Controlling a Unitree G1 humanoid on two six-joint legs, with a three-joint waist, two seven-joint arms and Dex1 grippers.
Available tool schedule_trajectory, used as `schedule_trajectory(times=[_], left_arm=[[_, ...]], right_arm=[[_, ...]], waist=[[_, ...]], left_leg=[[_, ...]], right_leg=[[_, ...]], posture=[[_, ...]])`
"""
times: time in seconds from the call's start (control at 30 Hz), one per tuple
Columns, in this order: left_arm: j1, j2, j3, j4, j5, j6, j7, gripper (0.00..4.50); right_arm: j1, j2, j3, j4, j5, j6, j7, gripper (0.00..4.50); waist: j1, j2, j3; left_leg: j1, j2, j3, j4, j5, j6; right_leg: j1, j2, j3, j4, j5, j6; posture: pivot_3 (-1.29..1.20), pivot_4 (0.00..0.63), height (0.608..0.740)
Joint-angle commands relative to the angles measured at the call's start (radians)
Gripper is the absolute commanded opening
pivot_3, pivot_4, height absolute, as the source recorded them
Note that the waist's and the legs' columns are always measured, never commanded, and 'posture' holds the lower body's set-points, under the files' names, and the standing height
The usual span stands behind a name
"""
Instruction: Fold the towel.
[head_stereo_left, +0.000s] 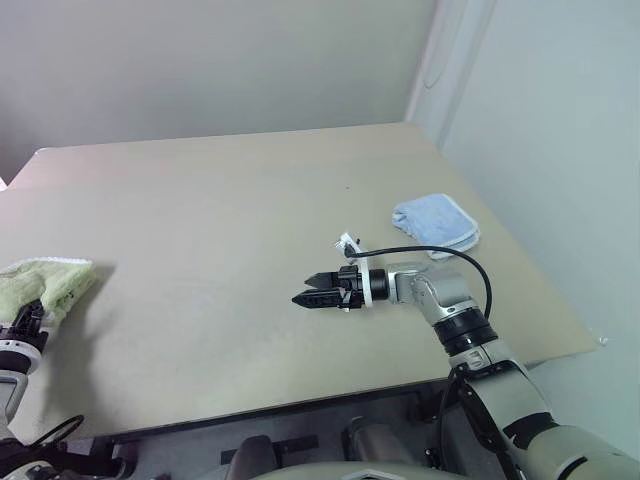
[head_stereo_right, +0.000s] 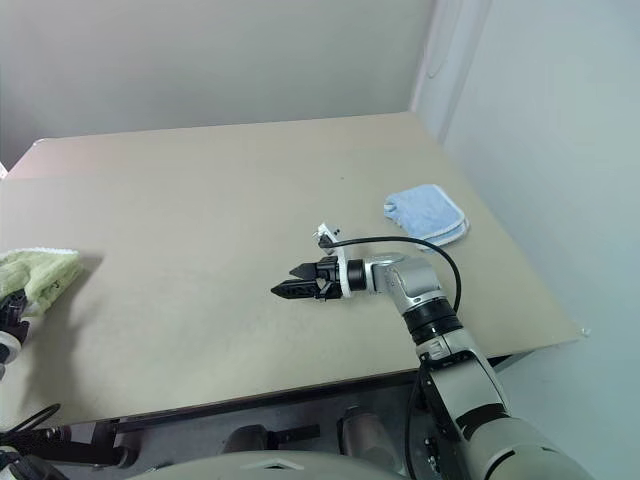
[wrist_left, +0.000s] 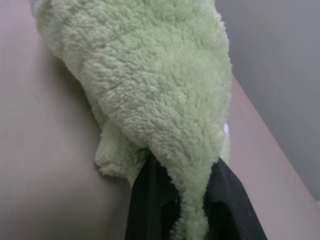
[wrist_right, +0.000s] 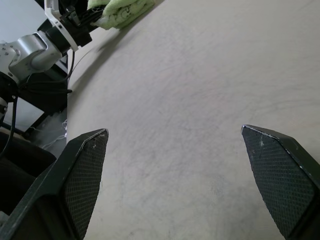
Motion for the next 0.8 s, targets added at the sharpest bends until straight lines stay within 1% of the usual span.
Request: schedule_trajectory(times=[0.03,0.1,0.27,0.37,0.47,0.53,0.67,0.8], left_arm=[[-0.017,-0.005,0.014,-0.014,-0.037,-0.021,0.038,0.01],[-0.023,-0.01,0.006,-0.004,-0.031,-0.045,0.056,0.01],[-0.058,-0.072,-0.002,-0.092,-0.108,-0.024,0.129,0.01],[-0.083,-0.108,0.002,-0.151,-0.151,-0.028,0.208,0.01],[-0.092,-0.129,-0.003,-0.211,-0.212,0.009,0.283,0.01],[-0.109,-0.141,0.016,-0.234,-0.261,0.01,0.359,0.01],[-0.088,-0.148,-0.018,-0.289,-0.278,0.013,0.424,0.01],[-0.053,-0.162,-0.001,-0.316,-0.286,-0.023,0.49,0.01]], right_arm=[[-0.005,0.007,-0.008,-0.018,0.002,-0.018,0.006,4.5],[-0.004,0.01,-0.007,-0.019,0.001,-0.02,0.005,4.5],[-0.006,0.018,-0.008,-0.012,-0.006,-0.028,0.005,4.5],[-0.005,0.02,-0.009,-0.014,-0.007,-0.028,0.006,4.5],[-0.006,0.021,-0.008,-0.009,-0.01,-0.033,0.006,4.5],[-0.008,0.021,-0.009,-0.009,-0.011,-0.035,0.008,4.5],[-0.008,0.026,-0.01,-0.002,-0.015,-0.044,0.007,4.5],[-0.004,0.024,-0.003,0.002,-0.022,-0.054,0.012,4.5]], waist=[[0.0,0.0,0.0],[0.0,0.0,0.0],[0.001,0.0,0.0],[0.004,-0.001,-0.001],[0.005,-0.001,-0.001],[0.005,-0.001,-0.001],[0.004,-0.001,-0.001],[0.001,-0.001,-0.001]], left_leg=[[0.0,0.0,0.0,0.0,0.0,0.0],[0.0,0.0,0.0,0.0,0.0,0.0],[0.001,0.0,0.0,0.001,0.0,0.0],[0.001,0.0,0.0,0.001,0.0,0.0],[0.001,0.0,-0.001,0.001,0.0,0.0],[0.001,0.0,-0.001,0.002,0.0,0.0],[0.001,0.0,-0.001,0.002,0.0,0.0],[0.001,0.0,0.0,0.002,0.0,0.0]], right_leg=[[0.0,0.0,0.0,0.0,0.0,0.0],[0.0,0.0,0.0,0.0,0.0,0.001],[0.002,0.0,0.0,0.0,0.0,0.001],[0.002,0.0,0.0,0.0,0.0,0.001],[0.003,0.0,0.0,0.0,0.0,0.001],[0.003,0.0,0.0,0.0,0.0,0.001],[0.003,0.0,0.0,0.0,0.0,0.001],[0.003,0.001,0.0,0.0,0.0,0.001]], posture=[[0.0,0.0,0.74],[0.0,0.0,0.74],[0.0,0.0,0.74],[0.0,0.0,0.74],[0.0,0.0,0.74],[0.0,0.0,0.74],[0.0,0.0,0.74],[0.0,0.0,0.74]])
